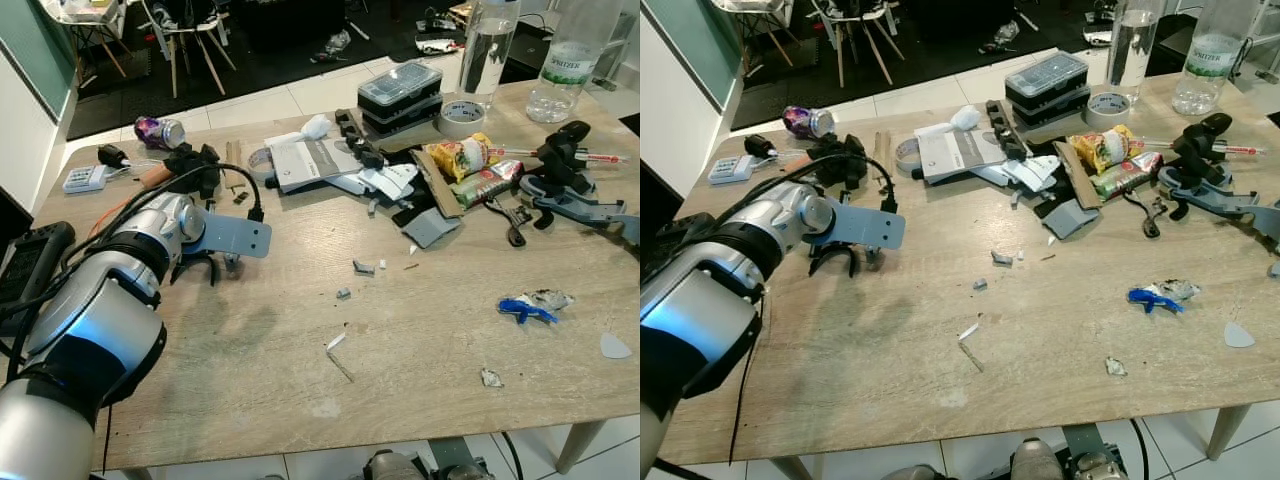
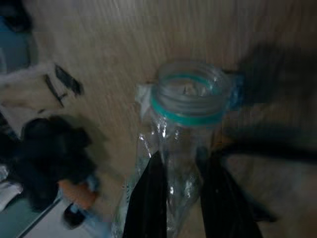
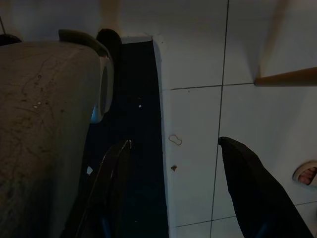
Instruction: Picking trash to rubbish bin
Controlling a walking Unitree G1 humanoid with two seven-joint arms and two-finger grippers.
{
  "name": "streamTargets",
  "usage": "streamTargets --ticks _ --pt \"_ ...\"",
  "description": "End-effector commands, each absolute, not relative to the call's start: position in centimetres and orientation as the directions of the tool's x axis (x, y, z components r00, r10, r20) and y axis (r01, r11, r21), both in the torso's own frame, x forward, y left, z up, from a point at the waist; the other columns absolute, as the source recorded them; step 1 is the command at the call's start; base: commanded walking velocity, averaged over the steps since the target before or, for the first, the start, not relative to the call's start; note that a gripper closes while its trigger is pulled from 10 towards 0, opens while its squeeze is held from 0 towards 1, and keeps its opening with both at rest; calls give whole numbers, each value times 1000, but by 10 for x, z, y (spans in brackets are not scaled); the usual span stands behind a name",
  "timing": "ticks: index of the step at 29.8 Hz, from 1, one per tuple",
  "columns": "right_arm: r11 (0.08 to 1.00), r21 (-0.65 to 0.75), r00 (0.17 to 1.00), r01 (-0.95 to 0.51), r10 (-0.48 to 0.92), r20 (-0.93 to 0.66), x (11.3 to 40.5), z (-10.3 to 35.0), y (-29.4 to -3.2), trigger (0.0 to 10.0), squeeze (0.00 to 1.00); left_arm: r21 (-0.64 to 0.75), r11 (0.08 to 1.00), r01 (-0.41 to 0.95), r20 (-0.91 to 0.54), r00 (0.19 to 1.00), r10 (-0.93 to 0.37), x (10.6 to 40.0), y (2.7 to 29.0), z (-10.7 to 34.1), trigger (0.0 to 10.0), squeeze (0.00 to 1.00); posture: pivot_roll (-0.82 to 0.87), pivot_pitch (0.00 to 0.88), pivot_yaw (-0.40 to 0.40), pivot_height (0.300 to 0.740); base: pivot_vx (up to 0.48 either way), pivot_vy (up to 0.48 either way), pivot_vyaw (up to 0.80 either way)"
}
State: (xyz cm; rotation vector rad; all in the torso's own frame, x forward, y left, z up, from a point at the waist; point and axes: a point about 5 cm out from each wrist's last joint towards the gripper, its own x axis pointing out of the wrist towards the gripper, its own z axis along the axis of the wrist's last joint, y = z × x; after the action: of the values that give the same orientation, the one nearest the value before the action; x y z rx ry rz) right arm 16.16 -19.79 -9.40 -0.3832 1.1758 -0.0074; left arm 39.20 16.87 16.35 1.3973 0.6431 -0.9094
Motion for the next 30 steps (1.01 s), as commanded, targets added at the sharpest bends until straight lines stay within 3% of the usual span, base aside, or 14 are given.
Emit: streamTargets --ticks 1,4,7,8,11,14,16,19,20,24,26,27,29,30 --pt "964 -156 346 -215 -74 -935 148 -103 -158 10000 0 521 33 853 -810 506 -295 394 159 176 0 0 -99 109 209 740 0 0 0" --pt "964 -158 346 -216 -76 -935 148 -103 -158 10000 0 537 91 839 -760 527 -380 398 154 193 0 0 -104 109 200 740 0 0 0" --pt "962 -161 345 -222 -77 -935 148 -103 -159 10000 0 593 277 756 -572 637 -517 407 159 241 0 0 -99 110 196 740 0 0 0" --pt "962 -161 345 -222 -77 -935 148 -103 -159 10000 0 593 277 756 -572 637 -517 407 159 241 0 0 -99 110 196 740 0 0 0" --pt "958 -165 344 -235 -77 -936 149 -103 -160 10000 0 571 507 646 -304 740 -600 411 173 292 0 0 -90 109 182 740 0 0 0" --pt "955 -168 346 -243 -76 -935 149 -103 -161 10000 0 536 604 590 -162 774 -612 409 185 315 0 0 -86 108 177 740 0 0 0" --pt "953 -171 348 -249 -77 -934 150 -103 -162 10000 0 521 689 505 13 802 -598 405 201 338 0 0 -84 107 168 740 0 0 0" --pt "952 -175 351 -253 -78 -933 150 -102 -163 10000 0 483 751 451 152 801 -579 399 214 355 0 0 -85 108 155 740 0 0 0" --pt "950 -178 352 -255 -80 -932 150 -102 -164 10000 0 412 795 445 264 777 -571 394 224 368 10000 0 -85 107 149 740 0 0 0" --pt "949 -184 354 -258 -84 -932 151 -102 -165 10000 0 260 830 494 437 706 -557 382 242 388 10000 0 -84 107 143 740 0 0 0" --pt "944 -191 351 -269 -89 -932 151 -102 -167 10000 0 113 763 636 616 557 -556 366 257 402 10000 0 -77 109 127 740 0 0 0" --pt "944 -191 351 -269 -89 -932 151 -102 -167 10000 0 113 763 636 616 557 -556 366 257 402 10000 0 -77 109 127 740 0 0 0" --pt "939 -196 348 -281 -91 -933 150 -102 -169 10000 0 69 674 736 700 446 -558 352 258 398 10000 0 -70 107 115 740 0 0 0" --pt "939 -196 348 -281 -91 -933 150 -102 -169 10000 0 69 674 736 700 446 -558 352 258 398 10000 0 -70 107 115 740 0 0 0"
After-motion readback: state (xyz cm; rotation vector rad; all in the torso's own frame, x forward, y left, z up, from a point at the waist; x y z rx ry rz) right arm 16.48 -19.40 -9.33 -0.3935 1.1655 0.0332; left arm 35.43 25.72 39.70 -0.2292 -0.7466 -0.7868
